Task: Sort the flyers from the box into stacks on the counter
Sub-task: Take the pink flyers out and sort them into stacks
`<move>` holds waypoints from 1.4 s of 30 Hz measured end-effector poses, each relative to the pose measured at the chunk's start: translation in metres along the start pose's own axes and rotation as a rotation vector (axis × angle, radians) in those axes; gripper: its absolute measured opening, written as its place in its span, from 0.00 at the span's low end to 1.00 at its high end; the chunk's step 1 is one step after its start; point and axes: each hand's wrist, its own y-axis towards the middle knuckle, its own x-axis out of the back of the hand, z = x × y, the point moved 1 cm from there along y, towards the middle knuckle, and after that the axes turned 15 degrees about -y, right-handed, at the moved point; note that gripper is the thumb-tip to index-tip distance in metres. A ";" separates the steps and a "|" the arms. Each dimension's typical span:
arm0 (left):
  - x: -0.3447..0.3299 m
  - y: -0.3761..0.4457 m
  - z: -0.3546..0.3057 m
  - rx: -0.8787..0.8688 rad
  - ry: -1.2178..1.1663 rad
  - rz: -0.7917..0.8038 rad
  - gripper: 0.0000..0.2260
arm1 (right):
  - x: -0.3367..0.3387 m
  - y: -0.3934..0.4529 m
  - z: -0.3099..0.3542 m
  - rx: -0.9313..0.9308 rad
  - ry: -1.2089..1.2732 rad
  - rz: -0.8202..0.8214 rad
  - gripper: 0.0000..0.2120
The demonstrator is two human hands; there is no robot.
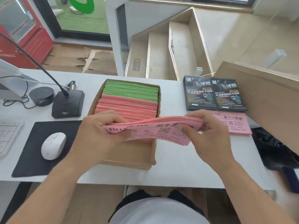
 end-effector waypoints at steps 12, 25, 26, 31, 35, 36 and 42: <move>-0.225 0.012 0.055 0.093 -0.231 0.211 0.09 | 0.114 -0.033 -0.177 -0.460 0.145 -0.097 0.09; -0.237 0.011 0.113 0.286 -0.338 0.133 0.26 | 0.095 -0.048 -0.225 -0.462 -0.066 0.133 0.12; -0.238 0.011 0.116 0.309 -0.338 0.158 0.25 | 0.094 -0.048 -0.226 -0.451 -0.073 0.155 0.12; -0.253 0.015 0.111 0.338 -0.333 0.147 0.08 | 0.089 -0.045 -0.222 -0.400 0.006 0.186 0.05; -0.258 0.017 0.108 0.281 -0.377 0.114 0.06 | 0.097 -0.042 -0.220 -0.390 0.079 0.112 0.04; -0.258 0.017 0.107 0.271 -0.383 0.114 0.06 | 0.099 -0.041 -0.220 -0.389 0.079 0.117 0.04; -0.255 0.013 0.118 0.345 -0.359 0.134 0.11 | 0.092 -0.046 -0.235 -0.458 0.036 0.195 0.06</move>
